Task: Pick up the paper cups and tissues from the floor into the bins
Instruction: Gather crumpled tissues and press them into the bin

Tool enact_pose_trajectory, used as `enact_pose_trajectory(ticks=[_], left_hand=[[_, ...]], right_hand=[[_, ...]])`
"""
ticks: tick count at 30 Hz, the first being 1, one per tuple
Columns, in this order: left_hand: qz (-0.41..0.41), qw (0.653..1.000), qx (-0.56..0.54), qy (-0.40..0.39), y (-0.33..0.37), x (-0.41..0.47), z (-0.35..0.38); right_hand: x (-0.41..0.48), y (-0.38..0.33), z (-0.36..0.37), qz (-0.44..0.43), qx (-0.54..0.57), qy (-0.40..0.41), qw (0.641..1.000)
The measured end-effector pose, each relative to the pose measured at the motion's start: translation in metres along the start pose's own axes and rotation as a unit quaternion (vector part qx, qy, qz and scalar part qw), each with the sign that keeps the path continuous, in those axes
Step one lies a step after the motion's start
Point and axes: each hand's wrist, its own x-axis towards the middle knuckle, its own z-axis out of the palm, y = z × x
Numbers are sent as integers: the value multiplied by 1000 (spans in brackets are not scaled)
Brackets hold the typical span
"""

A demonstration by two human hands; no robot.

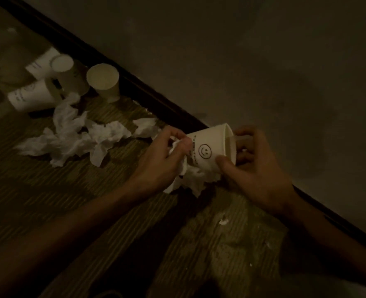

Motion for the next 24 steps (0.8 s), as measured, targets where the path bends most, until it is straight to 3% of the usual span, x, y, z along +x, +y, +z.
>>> enact_pose_trajectory(ticks=[5,11,17,22,24], left_hand=[[109,973,88,-185,86,11,-1],[194,883,165,-395,219,-12,53],[280,795,227,-488,278,-69,127],[324,790,188,-486,310,-134,207],[335,770,198,-506,310,-162,238]], right_hand=[[-39,-21,-66,-19,60,66,996],[-126,-51,-161,-61,38,177,982],[-246,-64,-255,-39,-36,230,972],[-359,-29,-305,84,-92,305,944],[-404,0,-305,159,-124,320,926]])
